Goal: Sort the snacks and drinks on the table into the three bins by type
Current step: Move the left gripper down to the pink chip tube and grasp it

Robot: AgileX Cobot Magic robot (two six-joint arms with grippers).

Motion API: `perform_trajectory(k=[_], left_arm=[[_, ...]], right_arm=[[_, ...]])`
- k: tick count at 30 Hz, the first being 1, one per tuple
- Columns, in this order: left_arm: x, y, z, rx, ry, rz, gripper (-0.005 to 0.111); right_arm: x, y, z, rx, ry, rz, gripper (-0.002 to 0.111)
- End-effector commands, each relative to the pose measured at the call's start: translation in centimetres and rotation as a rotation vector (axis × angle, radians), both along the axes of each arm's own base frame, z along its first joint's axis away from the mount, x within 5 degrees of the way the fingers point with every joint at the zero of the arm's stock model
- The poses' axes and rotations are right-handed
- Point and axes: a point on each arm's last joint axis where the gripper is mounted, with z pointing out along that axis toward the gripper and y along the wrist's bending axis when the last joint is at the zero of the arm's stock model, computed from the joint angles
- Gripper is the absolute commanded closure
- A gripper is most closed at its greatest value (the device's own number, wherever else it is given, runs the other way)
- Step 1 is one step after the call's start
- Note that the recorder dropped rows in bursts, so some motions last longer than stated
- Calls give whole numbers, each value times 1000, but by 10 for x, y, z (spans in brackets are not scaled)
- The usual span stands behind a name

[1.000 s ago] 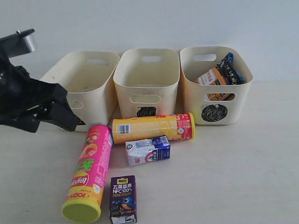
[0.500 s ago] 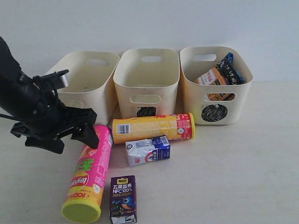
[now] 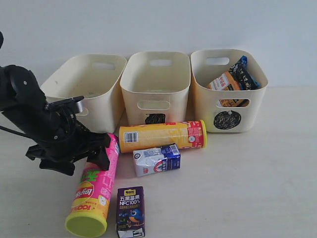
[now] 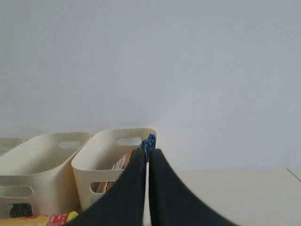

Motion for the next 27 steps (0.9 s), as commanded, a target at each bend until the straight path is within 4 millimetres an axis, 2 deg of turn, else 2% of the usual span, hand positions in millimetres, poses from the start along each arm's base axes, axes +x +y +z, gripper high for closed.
perform_trajectory(k=[1,9,20,27], left_arm=[[1,-5,-6,8,-4,-15,30],[-1,-26,-9,34,-75,-61,30],[-2,-17,-28,163,-5,-48,31],[-1,-17,-34,166,7,-23,32]], right_arm=[[-11,-1,4,4,-88,-2,108],[-11,-1,4,4,-88,-2,108],[-11,1,1,-2,-46,17,108],[-9,6,-23,-250,175,54,108]])
